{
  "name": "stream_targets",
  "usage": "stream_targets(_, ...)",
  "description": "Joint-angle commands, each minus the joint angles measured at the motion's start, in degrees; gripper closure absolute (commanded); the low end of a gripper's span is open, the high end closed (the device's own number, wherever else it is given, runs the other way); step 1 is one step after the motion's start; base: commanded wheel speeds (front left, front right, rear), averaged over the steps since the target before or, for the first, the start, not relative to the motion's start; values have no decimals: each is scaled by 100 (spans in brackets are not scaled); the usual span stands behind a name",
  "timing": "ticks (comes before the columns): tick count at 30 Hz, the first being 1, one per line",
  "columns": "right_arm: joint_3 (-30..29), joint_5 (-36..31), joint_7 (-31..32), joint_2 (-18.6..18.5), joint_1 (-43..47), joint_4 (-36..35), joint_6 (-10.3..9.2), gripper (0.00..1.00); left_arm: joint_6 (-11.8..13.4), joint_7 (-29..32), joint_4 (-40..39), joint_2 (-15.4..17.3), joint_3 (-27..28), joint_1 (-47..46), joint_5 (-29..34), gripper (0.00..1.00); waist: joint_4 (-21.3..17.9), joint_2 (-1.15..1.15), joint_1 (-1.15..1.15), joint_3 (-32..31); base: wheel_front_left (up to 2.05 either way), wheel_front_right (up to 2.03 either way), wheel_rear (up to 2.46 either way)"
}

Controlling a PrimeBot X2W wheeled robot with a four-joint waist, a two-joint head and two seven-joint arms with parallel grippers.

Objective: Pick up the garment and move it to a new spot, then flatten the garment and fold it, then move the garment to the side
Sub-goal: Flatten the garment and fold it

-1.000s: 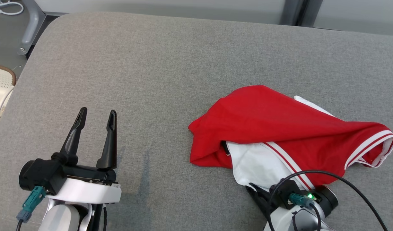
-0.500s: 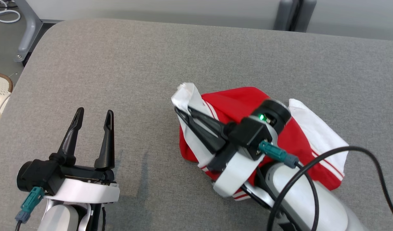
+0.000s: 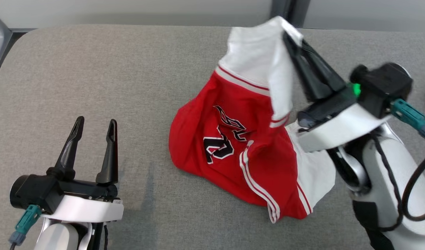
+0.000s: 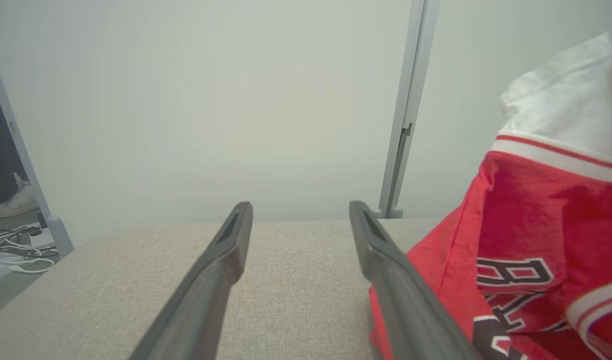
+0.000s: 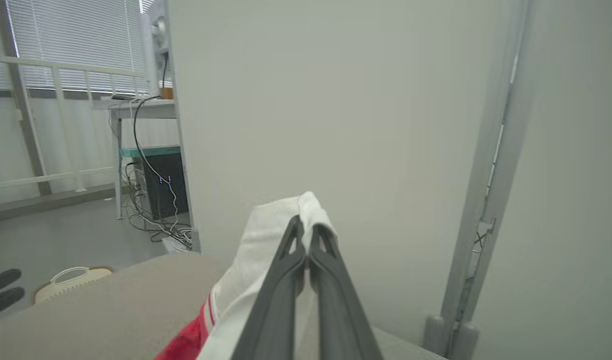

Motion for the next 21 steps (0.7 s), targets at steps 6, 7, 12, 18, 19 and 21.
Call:
stream_targets(6, -1031, -185, 284, -208, 1204, -73, 2, 100, 34, 22, -120, 100, 45, -86, 21, 0, -277, 0, 0, 188, 0, 0, 0)
stream_targets(7, -1180, -152, 247, -201, 1359, -38, 2, 100, 30, 30, -127, 106, 36, -109, 22, 0, -303, 0, 0, 218, 0, 0, 0)
stream_targets(12, -1737, -17, 94, -154, 1790, 565, 2, 100, 14, 39, -180, 146, 27, -195, 14, 0, -404, 0, 0, 375, 0, 0, 0)
stream_targets(18, -1790, 261, -437, -142, 1524, 1523, 2, 100, -32, 56, -215, 177, -23, -306, 14, 0, -410, 0, 0, 574, 0, 0, 0)
stream_targets(19, -1760, 294, -532, -142, 1465, 1648, 2, 100, -34, 57, -216, 180, -29, -337, 14, 0, -402, 0, 0, 601, 0, 0, 0)
stream_targets(21, -1695, 319, -673, -150, 1360, 1883, 2, 100, -33, 52, -212, 190, -32, -384, 12, 0, -398, 0, 0, 637, 0, 0, 0)
